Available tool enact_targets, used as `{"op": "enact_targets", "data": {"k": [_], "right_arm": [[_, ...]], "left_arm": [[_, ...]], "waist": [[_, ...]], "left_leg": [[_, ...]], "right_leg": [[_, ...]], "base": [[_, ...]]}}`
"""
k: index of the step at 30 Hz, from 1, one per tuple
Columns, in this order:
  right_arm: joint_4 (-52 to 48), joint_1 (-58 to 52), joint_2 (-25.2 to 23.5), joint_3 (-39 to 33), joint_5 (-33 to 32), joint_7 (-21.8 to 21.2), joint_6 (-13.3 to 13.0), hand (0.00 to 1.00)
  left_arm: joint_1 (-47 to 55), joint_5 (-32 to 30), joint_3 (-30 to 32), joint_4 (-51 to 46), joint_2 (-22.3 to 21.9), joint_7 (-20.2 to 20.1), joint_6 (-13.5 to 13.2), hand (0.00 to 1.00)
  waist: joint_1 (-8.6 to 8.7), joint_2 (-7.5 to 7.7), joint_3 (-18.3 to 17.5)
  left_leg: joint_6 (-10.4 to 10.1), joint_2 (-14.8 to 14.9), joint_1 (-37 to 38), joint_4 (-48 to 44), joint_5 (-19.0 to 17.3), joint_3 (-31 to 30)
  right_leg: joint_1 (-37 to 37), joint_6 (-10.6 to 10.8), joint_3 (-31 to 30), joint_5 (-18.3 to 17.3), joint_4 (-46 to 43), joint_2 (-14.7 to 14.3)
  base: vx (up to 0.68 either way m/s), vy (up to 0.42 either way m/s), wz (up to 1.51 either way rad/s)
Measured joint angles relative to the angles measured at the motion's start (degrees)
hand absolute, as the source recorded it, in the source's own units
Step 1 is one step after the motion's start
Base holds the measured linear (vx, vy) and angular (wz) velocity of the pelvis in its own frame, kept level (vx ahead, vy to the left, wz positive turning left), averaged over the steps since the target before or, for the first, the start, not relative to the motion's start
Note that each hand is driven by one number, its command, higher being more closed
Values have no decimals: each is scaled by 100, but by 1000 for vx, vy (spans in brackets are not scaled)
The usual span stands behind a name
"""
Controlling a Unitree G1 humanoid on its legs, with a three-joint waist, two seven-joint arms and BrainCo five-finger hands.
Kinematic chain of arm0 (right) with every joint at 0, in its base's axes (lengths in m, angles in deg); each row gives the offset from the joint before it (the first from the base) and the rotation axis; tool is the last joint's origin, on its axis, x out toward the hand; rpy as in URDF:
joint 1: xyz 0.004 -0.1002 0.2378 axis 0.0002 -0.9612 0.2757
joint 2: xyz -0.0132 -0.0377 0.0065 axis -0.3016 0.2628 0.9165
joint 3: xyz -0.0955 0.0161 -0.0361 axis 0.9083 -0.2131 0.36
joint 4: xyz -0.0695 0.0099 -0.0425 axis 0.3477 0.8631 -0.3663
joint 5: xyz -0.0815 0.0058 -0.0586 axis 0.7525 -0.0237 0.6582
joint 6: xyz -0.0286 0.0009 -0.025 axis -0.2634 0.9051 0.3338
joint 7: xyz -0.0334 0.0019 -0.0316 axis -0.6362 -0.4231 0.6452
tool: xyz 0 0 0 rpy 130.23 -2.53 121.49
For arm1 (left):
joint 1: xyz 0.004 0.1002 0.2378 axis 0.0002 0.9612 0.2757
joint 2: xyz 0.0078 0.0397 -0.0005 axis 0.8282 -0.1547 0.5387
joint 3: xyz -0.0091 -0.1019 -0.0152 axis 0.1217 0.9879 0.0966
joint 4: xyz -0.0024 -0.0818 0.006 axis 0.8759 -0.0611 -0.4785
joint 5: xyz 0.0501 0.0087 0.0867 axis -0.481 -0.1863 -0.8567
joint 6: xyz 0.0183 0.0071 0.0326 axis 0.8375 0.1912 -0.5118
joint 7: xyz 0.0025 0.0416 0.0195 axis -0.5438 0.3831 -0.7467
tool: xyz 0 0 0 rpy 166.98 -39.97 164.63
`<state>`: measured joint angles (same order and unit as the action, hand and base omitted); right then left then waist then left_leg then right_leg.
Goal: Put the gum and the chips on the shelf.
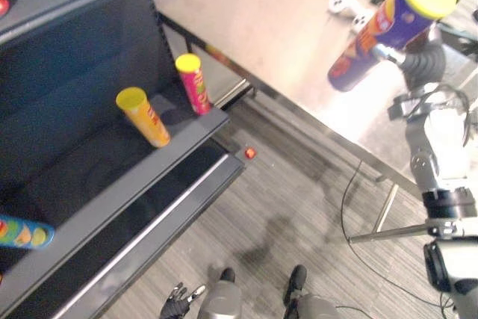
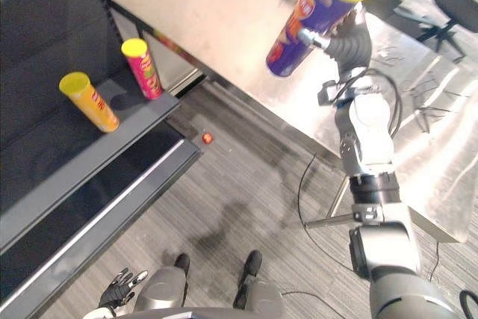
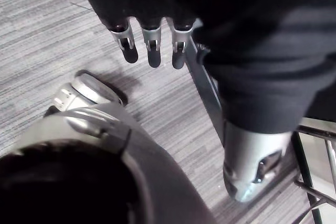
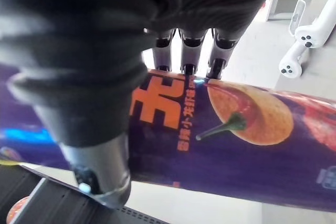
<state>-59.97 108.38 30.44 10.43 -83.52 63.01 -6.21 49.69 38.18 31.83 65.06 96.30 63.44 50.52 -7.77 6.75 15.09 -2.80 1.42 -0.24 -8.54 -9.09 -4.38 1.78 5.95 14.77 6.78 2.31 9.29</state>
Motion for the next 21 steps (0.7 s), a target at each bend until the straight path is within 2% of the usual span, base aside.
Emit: {"op": "enact_targets", "data": {"k": [2, 3, 5, 9, 15, 21], "right_arm": [[-303, -363, -95, 1, 1, -111, 116, 100], [-484, -613, -131, 3, 1, -209, 178, 100], [-828, -995, -219, 3, 0, -337, 337, 100], [-1287, -1653, -289, 2, -7, -618, 467, 100], [-1459, -2444, -292, 5, -7, -888, 493, 100], [-1451, -2806, -349, 6, -17, -881, 494, 100]], "left_arm": [[-12, -9, 83, 85, -48, 48, -2, 0], [-6, -10, 151, 167, -67, 52, 0, 0], [9, -9, 169, 281, -68, 53, 7, 0], [38, -5, 236, 437, -68, 42, 76, 0], [43, 9, 264, 557, -73, 50, 80, 0], [43, 125, 254, 617, -82, 66, 82, 0]], "waist": [[12, -5, -109], [117, -1, -190], [175, -3, -278], [309, -4, -455], [429, -59, -728], [533, -116, -737]], "left_leg": [[-2, 24, 76, 26, -13, 126], [-3, 30, 78, 31, -20, 155], [-13, 43, 113, 39, -33, 230], [-47, 131, 144, 55, -57, 347], [-71, 160, 177, 107, -70, 401], [-70, 154, 326, 146, -103, 493]], "right_leg": [[-4, -10, -130, -7, 13, -29], [-6, -41, -131, -33, 27, -34], [-6, -82, -203, -51, 67, -72], [-8, -98, -288, -39, 89, -119], [-21, -67, -364, 127, 275, -162], [-162, -39, -429, 157, 366, -189]], "base": [[-34, -10, -30], [-49, -14, -21], [-43, -13, -20], [-14, -21, -16], [49, 6, -7], [15, 12, -8]]}}
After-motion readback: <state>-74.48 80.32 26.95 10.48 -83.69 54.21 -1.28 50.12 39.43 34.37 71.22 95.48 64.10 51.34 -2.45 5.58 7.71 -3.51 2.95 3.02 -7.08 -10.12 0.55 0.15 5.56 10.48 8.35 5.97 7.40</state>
